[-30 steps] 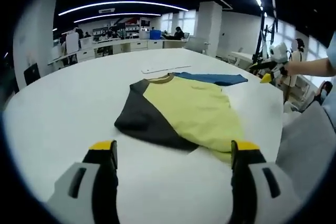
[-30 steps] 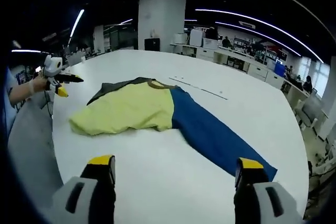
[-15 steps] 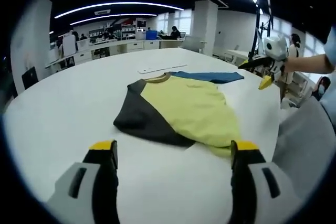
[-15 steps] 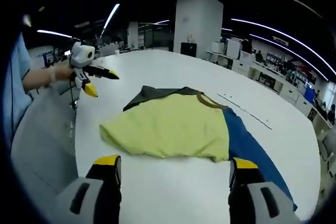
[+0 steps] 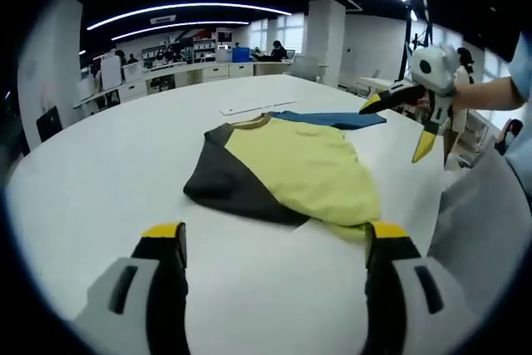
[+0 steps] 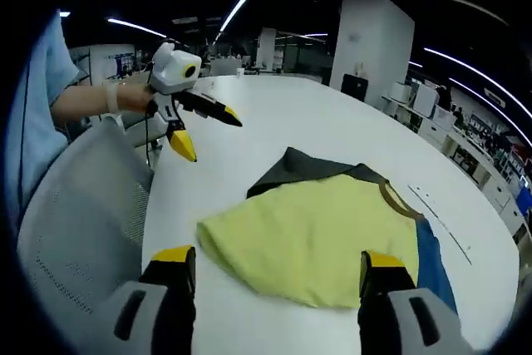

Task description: Fold the garment on the visible template until the final outline fits inside the template.

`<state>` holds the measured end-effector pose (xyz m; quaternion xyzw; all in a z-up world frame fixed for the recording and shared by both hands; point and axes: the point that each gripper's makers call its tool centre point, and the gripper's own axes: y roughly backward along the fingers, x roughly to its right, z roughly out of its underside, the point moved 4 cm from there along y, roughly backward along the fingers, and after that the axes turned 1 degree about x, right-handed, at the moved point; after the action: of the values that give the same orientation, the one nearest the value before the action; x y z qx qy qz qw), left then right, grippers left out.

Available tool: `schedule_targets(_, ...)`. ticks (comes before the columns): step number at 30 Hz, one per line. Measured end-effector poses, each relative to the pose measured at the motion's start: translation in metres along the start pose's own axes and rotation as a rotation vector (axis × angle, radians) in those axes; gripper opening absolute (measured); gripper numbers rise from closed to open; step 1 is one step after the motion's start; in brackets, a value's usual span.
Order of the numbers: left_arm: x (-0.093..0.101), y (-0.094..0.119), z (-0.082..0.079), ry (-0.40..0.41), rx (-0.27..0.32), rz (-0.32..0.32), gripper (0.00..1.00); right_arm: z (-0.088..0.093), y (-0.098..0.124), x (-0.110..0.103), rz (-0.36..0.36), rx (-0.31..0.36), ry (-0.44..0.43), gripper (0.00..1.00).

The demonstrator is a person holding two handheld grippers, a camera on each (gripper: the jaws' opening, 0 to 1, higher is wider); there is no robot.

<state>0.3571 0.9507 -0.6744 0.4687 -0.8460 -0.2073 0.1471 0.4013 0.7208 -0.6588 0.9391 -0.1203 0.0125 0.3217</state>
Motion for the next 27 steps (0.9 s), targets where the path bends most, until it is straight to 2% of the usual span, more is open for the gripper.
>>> schedule_targets(8,0.001,0.001,-0.001,0.000,0.001,0.000,0.86,-0.008,-0.026,-0.025,-0.083,-0.048,0.084,0.75)
schedule_targets(13,0.000,0.001,-0.001,0.007,0.003,0.000,0.86,-0.014,-0.036,-0.034,-0.113,-0.044,0.108,0.68)
schedule_targets(15,0.000,0.001,-0.001,0.008,0.003,0.000,0.86,-0.015,-0.039,-0.039,-0.126,-0.053,0.146,0.62)
schedule_targets(21,0.000,0.002,-0.003,0.021,0.012,0.003,0.86,-0.014,-0.052,-0.062,-0.180,-0.077,0.210,0.53)
schedule_targets(23,0.000,0.003,-0.003,0.021,0.011,0.001,0.86,-0.010,-0.056,-0.066,-0.184,-0.102,0.262,0.50)
schedule_targets(27,0.000,0.004,-0.002,0.021,0.008,0.000,0.86,-0.004,-0.066,-0.071,-0.187,-0.128,0.286,0.43)
